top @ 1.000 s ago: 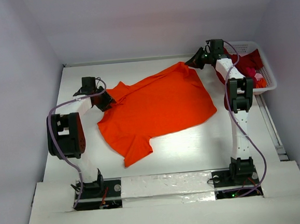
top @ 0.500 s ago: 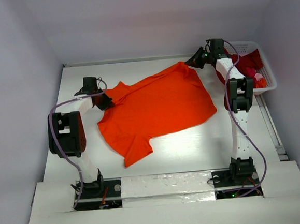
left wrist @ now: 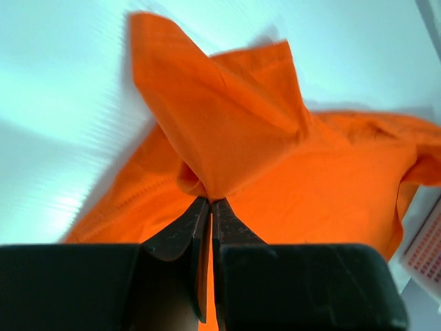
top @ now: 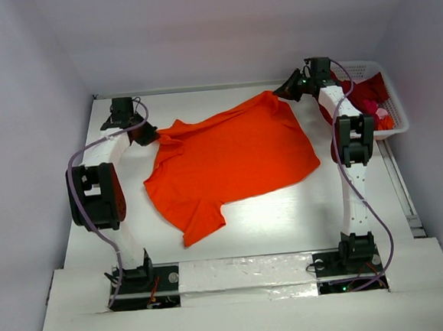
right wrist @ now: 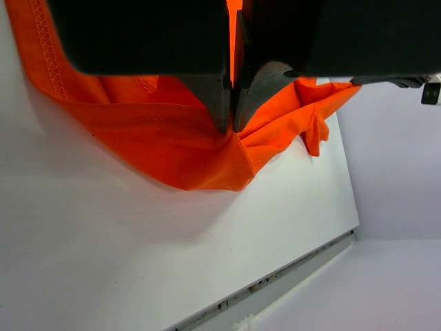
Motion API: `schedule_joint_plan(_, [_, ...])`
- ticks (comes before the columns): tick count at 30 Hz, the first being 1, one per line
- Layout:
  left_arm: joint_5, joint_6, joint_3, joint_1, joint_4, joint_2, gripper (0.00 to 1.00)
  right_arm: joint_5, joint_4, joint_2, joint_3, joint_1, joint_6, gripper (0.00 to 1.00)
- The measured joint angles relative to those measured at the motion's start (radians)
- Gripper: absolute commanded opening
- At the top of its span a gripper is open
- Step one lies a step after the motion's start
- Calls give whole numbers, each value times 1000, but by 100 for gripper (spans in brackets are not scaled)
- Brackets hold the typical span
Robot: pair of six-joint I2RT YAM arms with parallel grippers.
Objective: Fold and stack the t-shirts
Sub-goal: Flatten out the tshirt
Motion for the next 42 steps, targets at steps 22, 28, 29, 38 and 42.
schedule_joint_plan(22, [43, -27, 145, 200, -14, 177, 0, -13, 2, -8, -4, 2, 0, 0])
schedule_joint_plan(28, [117, -65, 154, 222, 10, 224, 0, -14, 3, -11, -4, 2, 0, 0])
schedule_joint_plan(29, [130, -75, 156, 233, 19, 233, 0, -14, 2, -11, -4, 2, 0, 0])
schedule_joint_plan(38, [118, -137, 106, 311, 40, 207, 11, -23, 2, -11, -4, 7, 0, 0])
schedule_joint_plan(42, [65, -144, 81, 312, 42, 135, 52, -22, 3, -11, -4, 11, 0, 0])
